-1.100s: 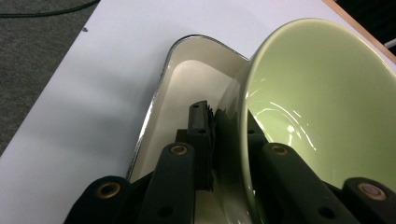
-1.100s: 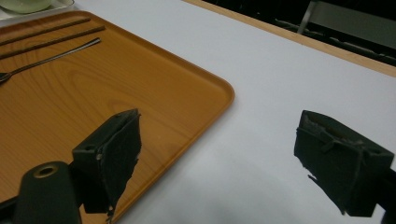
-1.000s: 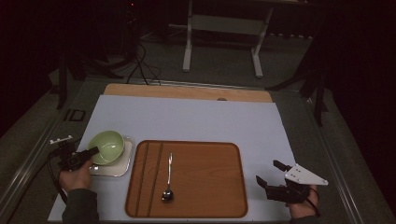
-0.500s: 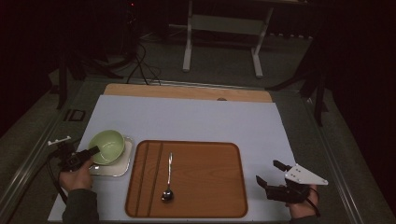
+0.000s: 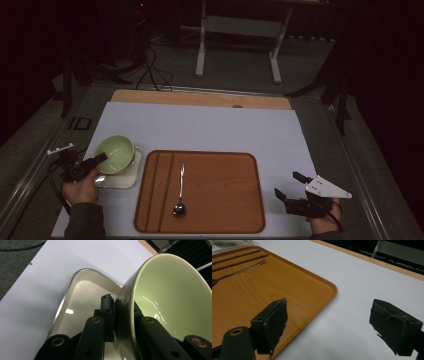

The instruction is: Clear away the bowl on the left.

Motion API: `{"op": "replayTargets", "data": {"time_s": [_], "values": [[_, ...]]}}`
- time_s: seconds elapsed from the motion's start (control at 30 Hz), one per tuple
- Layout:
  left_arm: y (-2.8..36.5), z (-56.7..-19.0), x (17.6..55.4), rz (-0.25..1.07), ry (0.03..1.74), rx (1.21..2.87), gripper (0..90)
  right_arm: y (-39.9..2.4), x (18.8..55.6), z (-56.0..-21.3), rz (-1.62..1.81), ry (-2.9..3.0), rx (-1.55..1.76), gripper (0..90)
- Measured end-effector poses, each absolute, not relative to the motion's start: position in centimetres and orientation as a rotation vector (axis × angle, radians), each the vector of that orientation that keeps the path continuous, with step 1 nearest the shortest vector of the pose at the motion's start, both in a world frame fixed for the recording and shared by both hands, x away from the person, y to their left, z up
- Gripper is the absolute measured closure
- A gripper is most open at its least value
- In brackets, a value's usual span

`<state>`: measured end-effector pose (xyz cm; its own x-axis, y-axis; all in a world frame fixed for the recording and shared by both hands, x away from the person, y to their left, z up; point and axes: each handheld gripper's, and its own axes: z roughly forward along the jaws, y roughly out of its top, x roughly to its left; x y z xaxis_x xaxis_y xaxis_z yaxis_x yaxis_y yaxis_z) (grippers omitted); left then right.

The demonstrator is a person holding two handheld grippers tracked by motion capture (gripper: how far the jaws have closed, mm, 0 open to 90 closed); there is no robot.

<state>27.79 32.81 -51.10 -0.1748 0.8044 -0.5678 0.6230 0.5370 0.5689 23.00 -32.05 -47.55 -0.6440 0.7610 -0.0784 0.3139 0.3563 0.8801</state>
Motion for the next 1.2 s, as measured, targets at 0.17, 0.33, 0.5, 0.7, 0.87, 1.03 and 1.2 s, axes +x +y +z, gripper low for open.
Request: {"op": "replayTargets", "data": {"time_s": [0.17, 0.33, 0.5, 0.7, 0.87, 1.03, 1.2], "values": [[32.3, -50.3, 27.7, 0.259, 1.853, 1.179, 81.7, -32.0, 23.0, -47.5, 1.234, 2.144, 0.931, 14.6], [31.5, -49.5, 27.8, 0.267, 1.818, 1.206, 81.6, -32.1, 23.0, -47.6, 1.236, 2.141, 0.932, 14.5], [30.6, -49.1, 27.9, 0.263, 1.792, 1.237, 81.6, -32.1, 23.0, -47.5, 1.238, 2.140, 0.933, 14.5], [29.8, -48.7, 27.9, 0.252, 1.767, 1.257, 81.6, -32.2, 22.9, -47.5, 1.237, 2.141, 0.935, 14.5], [28.7, -48.5, 28.1, 0.244, 1.739, 1.293, 81.5, -32.1, 23.0, -47.6, 1.236, 2.141, 0.934, 14.5], [27.9, -48.3, 28.3, 0.235, 1.721, 1.315, 81.5, -32.1, 23.0, -47.6, 1.235, 2.142, 0.935, 14.6], [26.7, -48.1, 28.4, 0.224, 1.694, 1.358, 81.4, -32.1, 22.9, -47.6, 1.235, 2.141, 0.935, 14.5]]}}
